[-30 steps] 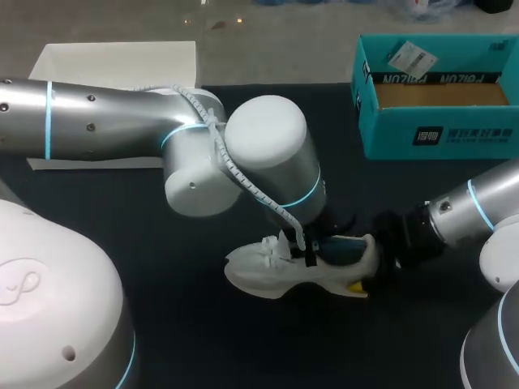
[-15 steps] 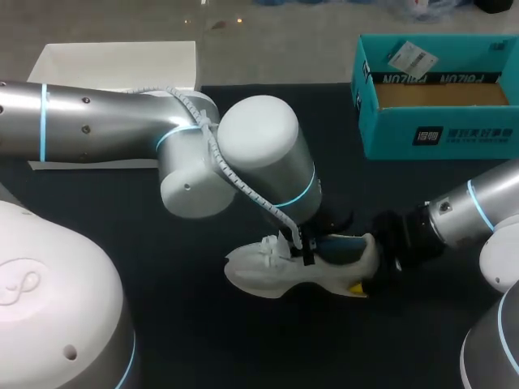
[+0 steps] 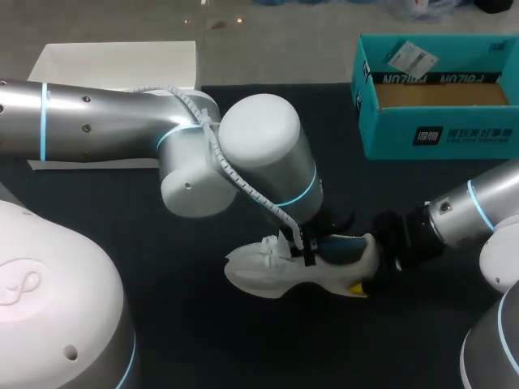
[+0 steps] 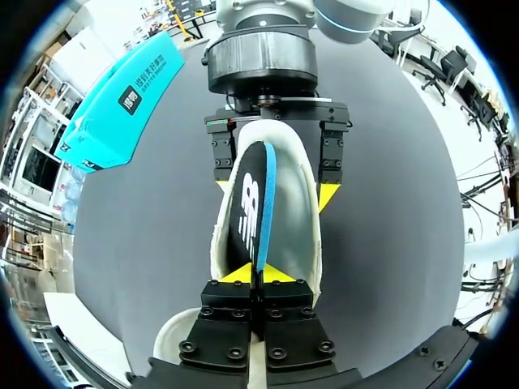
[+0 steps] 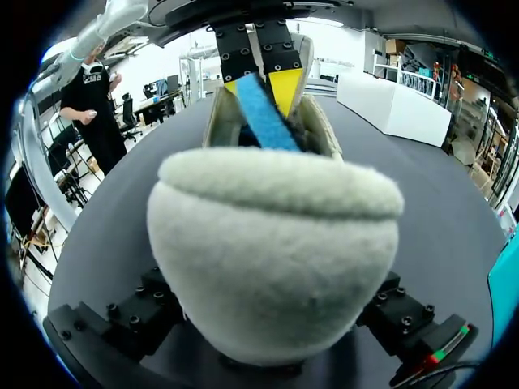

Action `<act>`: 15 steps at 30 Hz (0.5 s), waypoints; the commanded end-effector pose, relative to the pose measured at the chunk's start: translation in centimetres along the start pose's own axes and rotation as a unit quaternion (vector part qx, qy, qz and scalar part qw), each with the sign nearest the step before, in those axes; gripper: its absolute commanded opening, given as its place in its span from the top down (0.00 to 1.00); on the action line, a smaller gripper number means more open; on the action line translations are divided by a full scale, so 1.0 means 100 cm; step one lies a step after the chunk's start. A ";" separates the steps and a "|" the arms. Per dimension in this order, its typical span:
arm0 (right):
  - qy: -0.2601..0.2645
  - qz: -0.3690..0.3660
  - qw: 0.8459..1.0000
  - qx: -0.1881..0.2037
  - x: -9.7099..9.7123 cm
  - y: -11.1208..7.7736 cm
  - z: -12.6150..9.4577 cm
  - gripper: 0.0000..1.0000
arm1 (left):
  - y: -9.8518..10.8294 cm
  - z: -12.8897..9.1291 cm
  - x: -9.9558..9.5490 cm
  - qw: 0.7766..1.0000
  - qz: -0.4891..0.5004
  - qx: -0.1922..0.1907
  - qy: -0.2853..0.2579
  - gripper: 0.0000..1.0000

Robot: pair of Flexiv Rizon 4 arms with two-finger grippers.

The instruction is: Take the shoe out of the shoebox, open the shoe tongue, remove and reinsert the insole, then place the shoe into the shoebox

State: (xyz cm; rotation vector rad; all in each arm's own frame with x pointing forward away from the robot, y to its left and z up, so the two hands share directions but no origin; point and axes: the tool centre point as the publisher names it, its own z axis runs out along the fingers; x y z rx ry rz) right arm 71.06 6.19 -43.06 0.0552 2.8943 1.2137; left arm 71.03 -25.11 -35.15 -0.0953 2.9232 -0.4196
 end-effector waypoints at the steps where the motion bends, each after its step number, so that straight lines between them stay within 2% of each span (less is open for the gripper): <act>1: -0.001 0.000 1.000 0.002 0.000 0.000 0.002 1.00 | -0.002 0.001 0.002 1.000 0.001 0.001 0.002 1.00; 10: -0.001 0.000 1.000 0.002 0.000 0.000 0.002 1.00 | -0.003 -0.002 0.003 1.000 0.002 0.009 0.008 1.00; 15: -0.001 0.000 1.000 0.002 0.000 0.000 0.002 1.00 | -0.003 -0.009 0.001 0.999 -0.007 0.037 0.013 1.00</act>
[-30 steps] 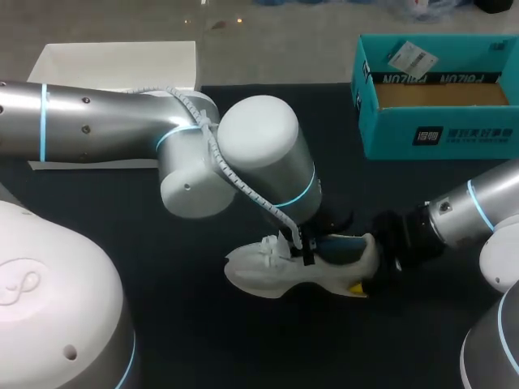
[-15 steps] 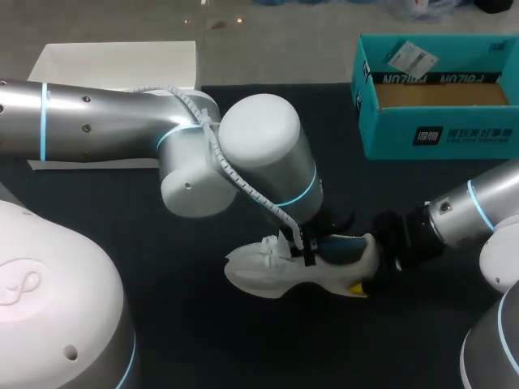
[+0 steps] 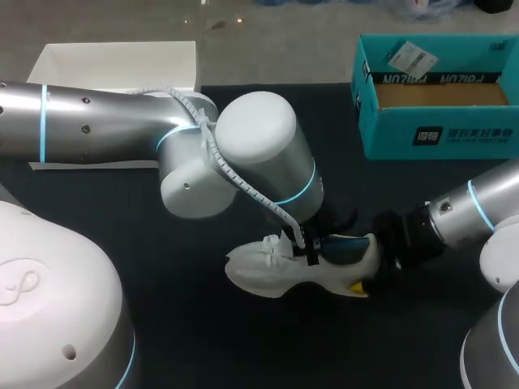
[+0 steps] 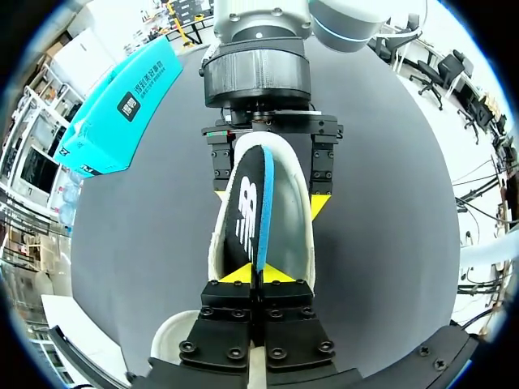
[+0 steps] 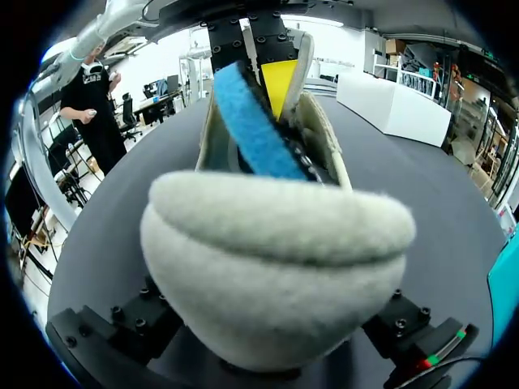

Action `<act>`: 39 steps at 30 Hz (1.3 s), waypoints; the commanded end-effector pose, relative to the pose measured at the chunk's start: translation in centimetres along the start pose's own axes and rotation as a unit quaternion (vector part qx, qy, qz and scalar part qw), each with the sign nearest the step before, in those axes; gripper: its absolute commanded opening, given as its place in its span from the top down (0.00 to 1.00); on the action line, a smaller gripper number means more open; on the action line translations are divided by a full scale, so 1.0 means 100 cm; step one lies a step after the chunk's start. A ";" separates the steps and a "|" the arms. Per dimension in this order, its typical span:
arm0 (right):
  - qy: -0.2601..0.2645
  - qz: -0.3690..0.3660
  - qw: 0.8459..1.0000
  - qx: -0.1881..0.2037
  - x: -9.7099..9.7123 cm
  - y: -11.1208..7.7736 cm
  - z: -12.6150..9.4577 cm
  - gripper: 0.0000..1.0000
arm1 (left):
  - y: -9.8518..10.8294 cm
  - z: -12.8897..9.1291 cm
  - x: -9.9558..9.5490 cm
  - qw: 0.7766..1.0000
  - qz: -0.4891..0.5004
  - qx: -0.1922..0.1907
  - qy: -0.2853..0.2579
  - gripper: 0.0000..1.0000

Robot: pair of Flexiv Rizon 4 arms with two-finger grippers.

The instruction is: Take the shoe out of the shoebox, open the shoe tongue, remove and reinsert the insole, then place the shoe into the shoebox

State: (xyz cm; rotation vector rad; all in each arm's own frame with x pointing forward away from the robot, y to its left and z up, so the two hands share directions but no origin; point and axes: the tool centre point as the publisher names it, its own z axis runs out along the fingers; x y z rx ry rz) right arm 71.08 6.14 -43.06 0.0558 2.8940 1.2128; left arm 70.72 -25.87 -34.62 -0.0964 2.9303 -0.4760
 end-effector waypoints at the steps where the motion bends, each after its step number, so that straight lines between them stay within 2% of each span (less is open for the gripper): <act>1: 0.000 0.000 1.000 0.001 0.000 0.001 0.002 1.00 | 0.005 -0.008 -0.002 1.000 -0.005 0.023 0.004 1.00; 8: 0.000 0.000 1.000 0.001 0.000 0.001 0.002 1.00 | 0.008 -0.014 -0.002 0.999 -0.010 0.036 0.004 1.00; 15: 0.000 0.000 1.000 0.001 0.000 0.001 0.002 1.00 | 0.002 -0.028 -0.006 0.994 -0.026 0.101 0.012 1.00; 20: 0.000 0.000 1.000 0.001 0.000 0.001 0.002 1.00 | -0.008 -0.040 -0.007 0.992 -0.037 0.117 0.008 1.00; 25: 0.000 0.000 1.000 0.001 0.000 0.001 0.002 1.00 | -0.019 -0.055 -0.009 0.987 -0.044 0.153 0.023 1.00; 29: 0.000 0.000 1.000 0.001 0.000 0.001 0.002 1.00 | -0.025 -0.059 -0.011 0.986 -0.035 0.162 0.034 1.00; 39: 0.000 0.000 1.000 0.001 0.000 0.001 0.002 1.00 | -0.030 -0.047 -0.015 0.985 -0.028 0.161 0.059 1.00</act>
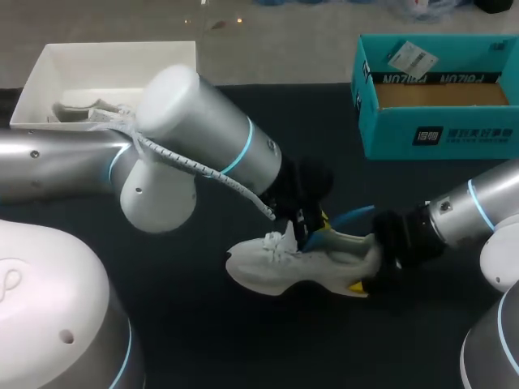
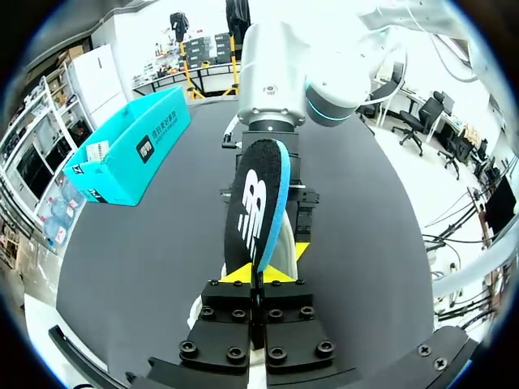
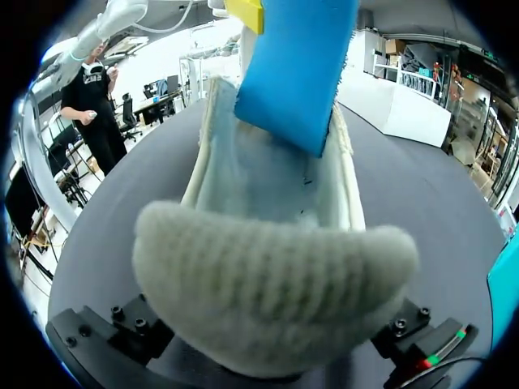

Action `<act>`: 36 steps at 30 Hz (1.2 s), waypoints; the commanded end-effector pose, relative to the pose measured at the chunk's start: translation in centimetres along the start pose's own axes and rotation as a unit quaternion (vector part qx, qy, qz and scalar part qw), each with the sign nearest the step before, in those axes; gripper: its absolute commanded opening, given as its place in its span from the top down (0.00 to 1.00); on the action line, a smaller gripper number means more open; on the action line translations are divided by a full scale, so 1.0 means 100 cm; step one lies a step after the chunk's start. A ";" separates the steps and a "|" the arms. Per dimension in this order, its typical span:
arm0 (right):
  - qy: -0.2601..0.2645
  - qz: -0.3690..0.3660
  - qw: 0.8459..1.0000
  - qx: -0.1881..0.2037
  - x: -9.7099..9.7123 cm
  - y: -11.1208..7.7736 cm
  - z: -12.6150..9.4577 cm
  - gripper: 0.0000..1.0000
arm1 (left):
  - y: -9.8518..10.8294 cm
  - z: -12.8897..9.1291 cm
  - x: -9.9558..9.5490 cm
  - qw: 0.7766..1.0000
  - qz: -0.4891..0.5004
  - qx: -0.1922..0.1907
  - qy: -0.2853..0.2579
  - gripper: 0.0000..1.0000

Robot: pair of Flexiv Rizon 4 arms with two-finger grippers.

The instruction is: Take the shoe out of the shoebox, open the shoe tongue, remove and reinsert the insole, then place the shoe into the shoebox

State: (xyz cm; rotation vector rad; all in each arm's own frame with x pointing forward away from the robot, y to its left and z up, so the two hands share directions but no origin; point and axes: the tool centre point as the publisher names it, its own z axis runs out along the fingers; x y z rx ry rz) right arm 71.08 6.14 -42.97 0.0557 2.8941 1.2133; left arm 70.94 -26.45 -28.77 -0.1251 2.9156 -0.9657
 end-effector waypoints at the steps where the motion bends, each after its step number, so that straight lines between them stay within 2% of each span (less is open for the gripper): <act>1: 0.000 0.000 1.000 0.001 0.000 0.000 0.003 1.00 | -0.005 0.006 -0.005 1.000 0.003 0.010 0.009 1.00; 9: 0.000 0.000 1.000 0.001 0.000 0.000 0.003 1.00 | -0.025 0.006 -0.011 0.999 0.014 0.041 0.013 1.00; 16: 0.000 0.000 1.000 0.001 0.000 0.000 0.003 1.00 | -0.033 0.002 -0.009 0.997 0.020 0.073 0.025 1.00; 21: 0.000 0.000 1.000 0.001 0.000 0.000 0.003 1.00 | -0.028 0.003 -0.007 0.998 0.018 0.059 0.027 1.00; 22: 0.000 0.000 1.000 0.001 0.000 0.000 0.003 1.00 | -0.026 0.005 -0.006 0.998 0.017 0.049 0.026 0.81; 24: 0.000 0.000 1.000 0.001 0.000 0.000 0.003 1.00 | -0.023 0.007 -0.006 0.999 0.012 0.037 0.024 0.70; 25: 0.000 0.000 1.000 0.001 0.000 0.000 0.003 1.00 | -0.022 0.007 -0.006 0.999 0.011 0.033 0.023 0.62; 26: 0.000 0.000 1.000 0.001 0.000 0.000 0.003 1.00 | -0.020 0.008 -0.005 0.999 0.011 0.030 0.023 0.59; 36: 0.000 0.000 1.000 0.001 0.000 0.000 0.003 1.00 | -0.011 0.014 0.001 1.000 0.003 0.009 0.020 0.64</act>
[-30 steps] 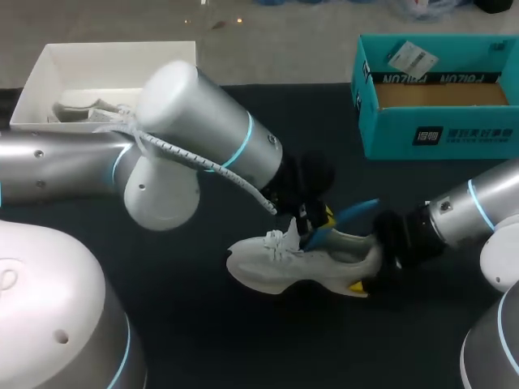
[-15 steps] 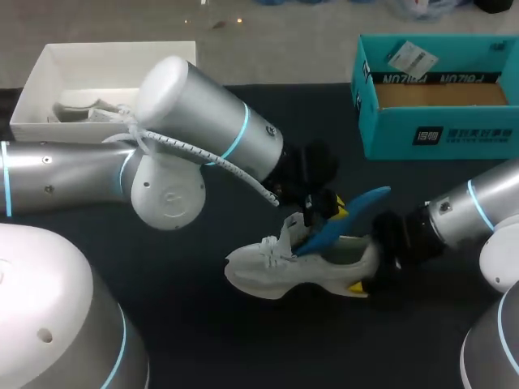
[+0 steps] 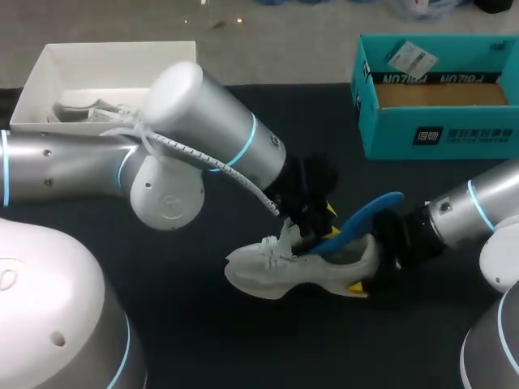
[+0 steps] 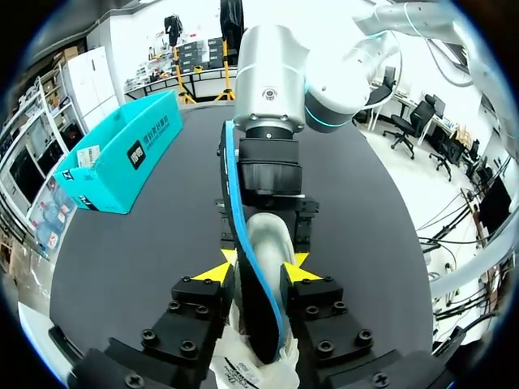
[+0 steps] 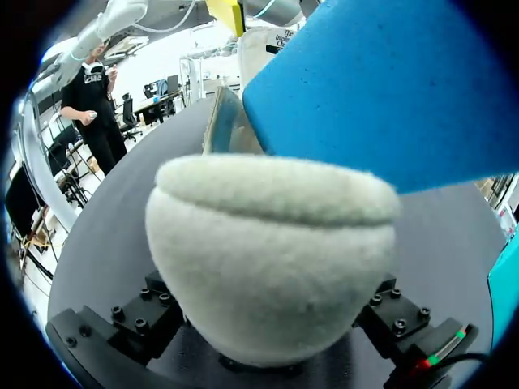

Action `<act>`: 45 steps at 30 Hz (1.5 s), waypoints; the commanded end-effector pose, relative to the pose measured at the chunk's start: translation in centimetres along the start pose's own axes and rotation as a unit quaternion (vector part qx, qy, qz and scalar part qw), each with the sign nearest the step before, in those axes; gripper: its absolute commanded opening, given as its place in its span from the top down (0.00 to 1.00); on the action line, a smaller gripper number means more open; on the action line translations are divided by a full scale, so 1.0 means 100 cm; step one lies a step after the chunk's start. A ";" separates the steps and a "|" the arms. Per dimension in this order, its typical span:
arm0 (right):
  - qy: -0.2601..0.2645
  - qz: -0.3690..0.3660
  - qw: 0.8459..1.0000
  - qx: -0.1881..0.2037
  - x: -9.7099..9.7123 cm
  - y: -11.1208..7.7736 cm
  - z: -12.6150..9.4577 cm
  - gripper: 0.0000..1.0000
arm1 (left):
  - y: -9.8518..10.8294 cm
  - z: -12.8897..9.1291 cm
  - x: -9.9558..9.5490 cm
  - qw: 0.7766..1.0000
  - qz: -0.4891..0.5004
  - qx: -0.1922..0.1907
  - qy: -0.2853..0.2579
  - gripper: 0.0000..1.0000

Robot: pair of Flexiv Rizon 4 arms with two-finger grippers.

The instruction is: Take the shoe out of the shoebox, open the shoe tongue, remove and reinsert the insole, then place the shoe into the shoebox

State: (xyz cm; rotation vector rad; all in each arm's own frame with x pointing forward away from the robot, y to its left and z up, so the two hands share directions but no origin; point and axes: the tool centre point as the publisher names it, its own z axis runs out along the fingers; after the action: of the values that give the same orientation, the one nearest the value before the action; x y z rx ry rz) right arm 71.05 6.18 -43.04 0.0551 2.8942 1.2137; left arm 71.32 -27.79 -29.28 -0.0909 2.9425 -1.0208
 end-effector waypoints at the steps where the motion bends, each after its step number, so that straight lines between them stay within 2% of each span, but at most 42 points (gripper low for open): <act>1: -0.001 0.000 1.000 0.002 0.000 0.000 0.002 1.00 | -0.003 0.003 0.004 1.000 -0.001 -0.005 -0.004 0.64; 8: -0.001 0.000 1.000 0.002 0.000 0.000 0.002 1.00 | -0.001 0.011 0.006 1.000 0.001 0.001 -0.009 0.65; 10: -0.001 0.000 1.000 0.002 0.000 0.000 0.002 1.00 | -0.001 0.017 0.005 1.000 0.004 -0.013 -0.018 0.65; 17: -0.001 0.000 1.000 0.002 0.000 0.000 0.002 1.00 | -0.002 0.026 0.003 1.000 0.005 -0.010 -0.019 0.62; 30: -0.001 0.000 1.000 0.002 0.000 0.000 0.002 1.00 | 0.002 0.036 -0.001 1.000 -0.003 -0.006 -0.010 0.67; 31: -0.001 0.000 1.000 0.002 0.000 0.000 0.002 1.00 | 0.002 0.037 -0.001 1.000 -0.004 -0.005 -0.010 0.68; 32: -0.001 0.000 1.000 0.002 0.000 0.000 0.002 1.00 | 0.002 0.037 -0.001 1.000 -0.004 -0.005 -0.009 0.75; 35: -0.001 0.000 1.000 0.002 0.000 0.000 0.002 1.00 | 0.003 0.037 -0.001 1.000 -0.006 -0.003 -0.008 1.00; 40: -0.001 0.000 1.000 0.002 0.000 0.000 0.002 1.00 | 0.004 0.035 0.001 1.000 -0.012 0.014 0.004 1.00; 45: -0.001 0.000 1.000 0.002 0.000 0.000 0.002 1.00 | 0.000 0.018 0.003 0.999 -0.027 0.042 0.009 1.00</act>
State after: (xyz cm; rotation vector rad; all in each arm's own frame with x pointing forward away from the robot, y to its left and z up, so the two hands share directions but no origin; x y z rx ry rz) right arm 71.05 6.18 -43.03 0.0550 2.8942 1.2138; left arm 71.26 -30.22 -30.98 -0.1658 2.9337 -1.1129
